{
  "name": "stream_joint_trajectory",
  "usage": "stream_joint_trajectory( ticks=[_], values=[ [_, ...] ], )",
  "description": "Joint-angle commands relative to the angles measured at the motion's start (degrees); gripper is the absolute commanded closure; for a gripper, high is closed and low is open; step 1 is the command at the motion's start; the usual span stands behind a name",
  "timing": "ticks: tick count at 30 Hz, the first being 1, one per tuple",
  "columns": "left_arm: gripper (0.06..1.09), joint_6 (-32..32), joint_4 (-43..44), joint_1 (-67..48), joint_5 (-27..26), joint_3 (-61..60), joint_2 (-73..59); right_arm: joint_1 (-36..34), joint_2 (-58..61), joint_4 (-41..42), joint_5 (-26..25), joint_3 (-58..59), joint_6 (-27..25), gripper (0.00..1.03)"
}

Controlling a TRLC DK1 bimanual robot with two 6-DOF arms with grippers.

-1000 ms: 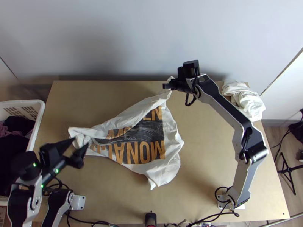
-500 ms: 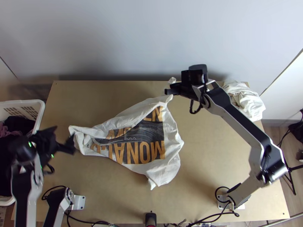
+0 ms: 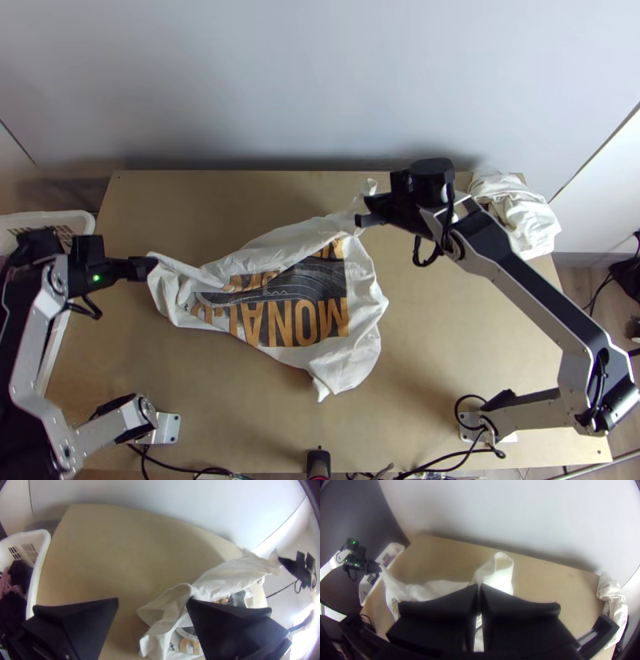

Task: Fold the t-shirt

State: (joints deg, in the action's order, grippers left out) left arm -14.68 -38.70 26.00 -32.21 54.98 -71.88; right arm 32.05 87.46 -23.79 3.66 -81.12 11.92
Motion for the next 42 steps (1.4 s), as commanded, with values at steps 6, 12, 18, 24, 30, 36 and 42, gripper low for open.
stream_joint_trajectory(
  ticks=[6,12,18,24,30,36,42],
  values=[
    [0.10,9.8,-17.0,1.3,-10.3,17.5,-12.3,2.6,-2.0,0.2,-3.6,3.9,-3.8,1.00],
    [0.10,14.3,-16.9,4.0,-13.1,18.5,-16.3,4.8,-1.4,0.7,-5.9,4.0,-6.2,1.00],
    [0.10,16.2,-12.1,4.0,-13.1,13.3,-19.9,6.6,-1.2,0.8,-7.4,3.8,-8.1,1.00],
    [0.10,21.4,-9.4,2.6,-13.1,13.2,-24.6,7.2,-1.1,0.8,-7.7,3.8,-8.8,1.00],
    [0.10,30.3,-4.1,1.9,-13.2,14.7,-25.4,8.2,-1.0,0.7,-8.8,4.7,-10.4,1.00],
    [0.10,35.7,-3.7,2.6,-14.8,17.0,-24.9,8.2,-1.1,0.5,-9.3,4.9,-10.7,1.00],
    [0.10,37.9,-2.3,1.0,-16.0,16.4,-25.8,9.4,-0.6,0.8,-10.3,4.8,-12.0,1.00]
  ],
)
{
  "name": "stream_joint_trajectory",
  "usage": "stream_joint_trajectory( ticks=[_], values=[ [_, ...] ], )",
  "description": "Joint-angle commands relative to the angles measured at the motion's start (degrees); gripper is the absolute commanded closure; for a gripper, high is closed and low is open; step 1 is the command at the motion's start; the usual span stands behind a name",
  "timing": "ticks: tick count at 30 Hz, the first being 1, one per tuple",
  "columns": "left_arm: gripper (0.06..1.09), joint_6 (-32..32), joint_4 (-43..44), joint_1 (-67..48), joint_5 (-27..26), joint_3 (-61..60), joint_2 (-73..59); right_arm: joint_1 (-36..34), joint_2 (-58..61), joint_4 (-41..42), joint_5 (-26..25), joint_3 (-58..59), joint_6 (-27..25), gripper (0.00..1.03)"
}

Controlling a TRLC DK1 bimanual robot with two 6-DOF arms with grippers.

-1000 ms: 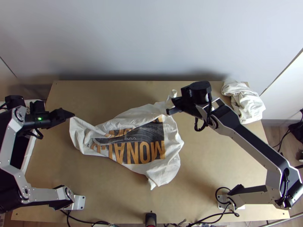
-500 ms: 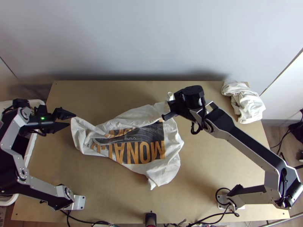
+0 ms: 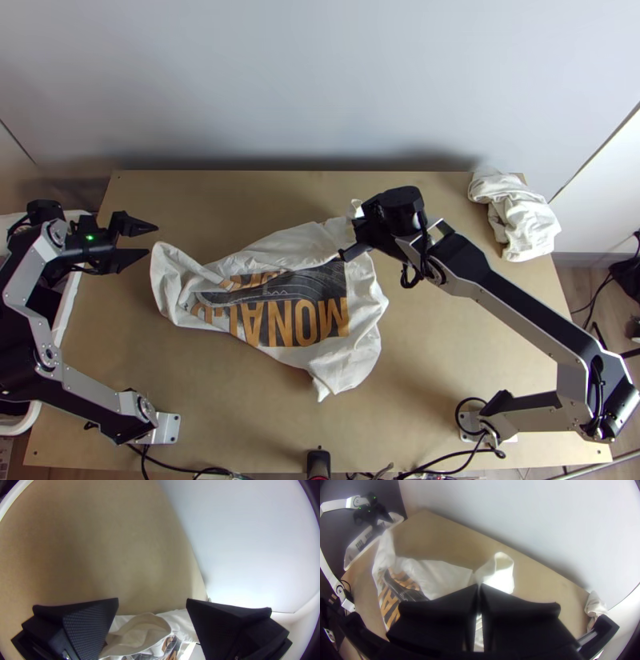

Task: Fold the t-shirt

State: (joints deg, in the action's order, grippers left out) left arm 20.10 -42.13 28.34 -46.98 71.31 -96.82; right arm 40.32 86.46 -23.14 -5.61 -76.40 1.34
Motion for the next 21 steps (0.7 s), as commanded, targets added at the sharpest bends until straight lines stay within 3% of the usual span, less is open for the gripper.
stream_joint_trajectory(
  ticks=[1,19,21],
  values=[
    [0.10,3.1,1.1,-2.1,-1.3,-0.3,-1.2,1.6,0.4,0.1,-1.6,0.1,-1.9,1.00],
    [0.10,3.2,-3.2,-6.4,-8.7,-3.0,-3.6,3.0,0.4,2.4,-6.0,2.5,-6.3,1.00],
    [0.18,2.5,-3.2,-6.5,-8.9,-3.4,-3.1,3.0,0.5,3.1,-6.4,2.5,-6.4,1.00]
  ],
)
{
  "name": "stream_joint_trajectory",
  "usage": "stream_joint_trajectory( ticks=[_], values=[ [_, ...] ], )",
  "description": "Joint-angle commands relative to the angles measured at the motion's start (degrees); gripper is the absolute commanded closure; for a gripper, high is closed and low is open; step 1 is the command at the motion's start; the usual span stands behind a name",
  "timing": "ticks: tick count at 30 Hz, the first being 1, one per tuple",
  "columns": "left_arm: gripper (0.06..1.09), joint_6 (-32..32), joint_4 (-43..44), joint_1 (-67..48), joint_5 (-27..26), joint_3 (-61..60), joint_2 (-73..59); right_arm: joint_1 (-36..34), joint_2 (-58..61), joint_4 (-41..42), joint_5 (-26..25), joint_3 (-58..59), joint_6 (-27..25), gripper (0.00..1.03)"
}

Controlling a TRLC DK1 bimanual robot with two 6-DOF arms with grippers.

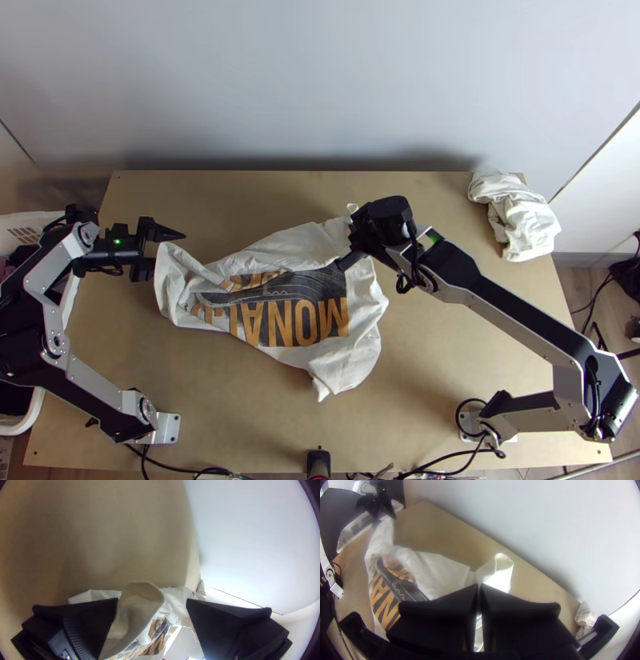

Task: Fold the t-shirt

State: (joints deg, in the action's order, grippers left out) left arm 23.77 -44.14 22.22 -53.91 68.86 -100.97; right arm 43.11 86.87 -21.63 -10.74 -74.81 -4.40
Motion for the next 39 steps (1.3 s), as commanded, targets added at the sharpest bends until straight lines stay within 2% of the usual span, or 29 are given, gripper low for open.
stream_joint_trajectory(
  ticks=[1,3,7,16,25,28,32,36,39],
  values=[
    [0.35,-1.7,-1.2,-0.5,-2.0,-0.9,1.2,0.2,0.1,2.0,-1.6,0.9,-0.6,1.00],
    [1.07,-1.6,-0.6,-1.0,-1.8,-0.9,1.6,0.3,0.1,2.4,-2.0,0.6,-0.6,1.00],
    [1.05,-1.8,0.3,-1.6,-1.7,-1.4,4.2,0.3,0.1,2.6,-2.6,0.5,-1.3,1.00],
    [1.05,3.7,3.4,2.3,-0.3,1.1,11.5,0.9,0.1,3.8,-4.4,0.4,-2.8,1.00],
    [1.05,11.1,-0.9,6.5,-0.3,15.7,18.7,0.7,-1.7,4.5,-5.7,-0.3,-3.3,1.00],
    [1.05,14.0,-0.7,7.0,0.5,19.4,19.9,-2.3,-3.1,4.5,-5.7,-3.9,-0.8,1.00],
    [1.05,13.8,0.4,6.9,3.6,20.4,20.8,-8.0,-4.6,4.6,-5.7,-9.8,0.9,1.00],
    [1.05,12.3,2.9,6.3,3.8,16.8,26.8,-13.1,-6.5,6.9,-5.7,-16.9,4.5,1.00],
    [1.05,11.6,4.9,4.2,4.2,12.2,34.3,-13.6,-8.2,6.9,-5.8,-22.5,3.6,1.00]
  ],
)
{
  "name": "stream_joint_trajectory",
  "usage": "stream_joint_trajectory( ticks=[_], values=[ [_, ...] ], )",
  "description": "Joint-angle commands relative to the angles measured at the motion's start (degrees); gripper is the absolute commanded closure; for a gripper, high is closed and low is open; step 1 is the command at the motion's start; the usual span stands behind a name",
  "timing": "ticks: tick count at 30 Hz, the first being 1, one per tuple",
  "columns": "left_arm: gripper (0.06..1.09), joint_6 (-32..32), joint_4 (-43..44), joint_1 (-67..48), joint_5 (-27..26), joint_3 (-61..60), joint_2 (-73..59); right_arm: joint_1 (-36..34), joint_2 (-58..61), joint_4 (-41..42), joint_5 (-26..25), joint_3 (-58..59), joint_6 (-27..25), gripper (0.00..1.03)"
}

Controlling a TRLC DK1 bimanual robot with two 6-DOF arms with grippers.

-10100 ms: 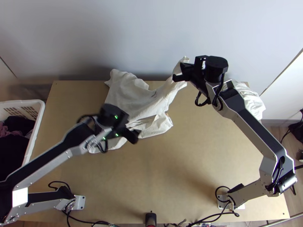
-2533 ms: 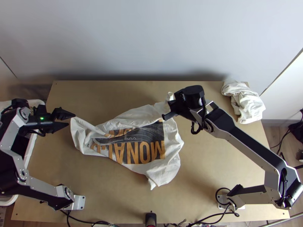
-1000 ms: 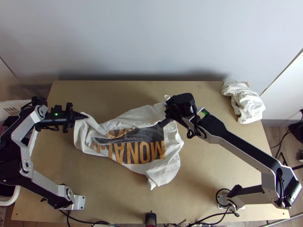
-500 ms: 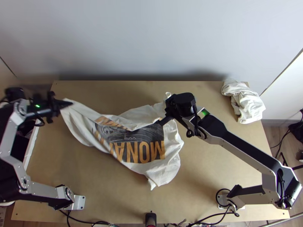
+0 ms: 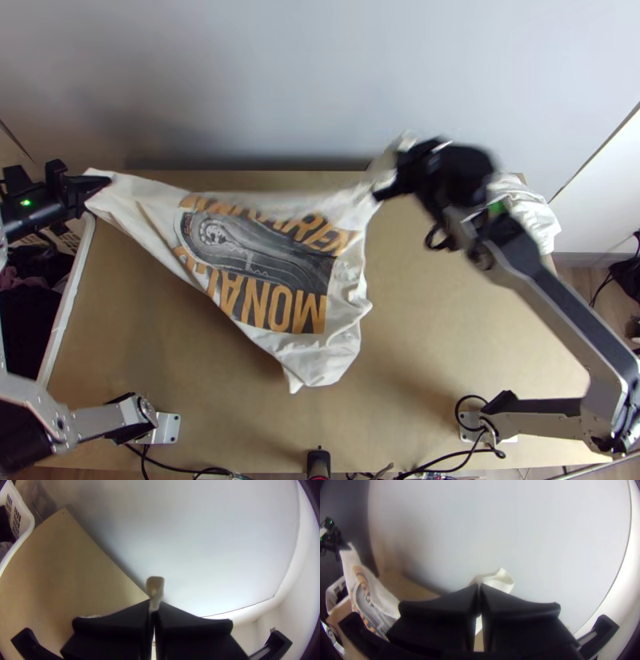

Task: Fold the t-shirt

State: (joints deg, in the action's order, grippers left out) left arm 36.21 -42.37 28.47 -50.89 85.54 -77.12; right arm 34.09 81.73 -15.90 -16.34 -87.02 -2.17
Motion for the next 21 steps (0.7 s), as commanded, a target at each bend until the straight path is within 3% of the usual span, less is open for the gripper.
stream_joint_trajectory(
  ticks=[1,5,11,16,21],
  values=[
    [1.05,-0.6,3.9,-2.5,1.3,-5.9,13.1,-4.5,-3.9,1.2,-0.2,-12.4,0.9,1.00],
    [1.05,4.3,7.4,-2.9,1.3,-8.4,21.9,-3.9,-6.9,-0.2,-0.1,-19.9,1.2,1.00],
    [1.05,5.5,8.4,-1.0,-0.4,-8.2,28.1,-7.5,-13.4,-4.0,-0.2,-22.9,9.4,1.00],
    [1.05,5.7,8.3,-1.0,-0.8,-9.3,33.2,-10.2,-19.0,-8.1,0.3,-22.6,9.3,1.00],
    [1.05,6.5,8.1,-0.7,-0.7,-9.2,39.2,-13.4,-19.2,-14.7,3.9,-33.1,9.3,1.00]
  ],
)
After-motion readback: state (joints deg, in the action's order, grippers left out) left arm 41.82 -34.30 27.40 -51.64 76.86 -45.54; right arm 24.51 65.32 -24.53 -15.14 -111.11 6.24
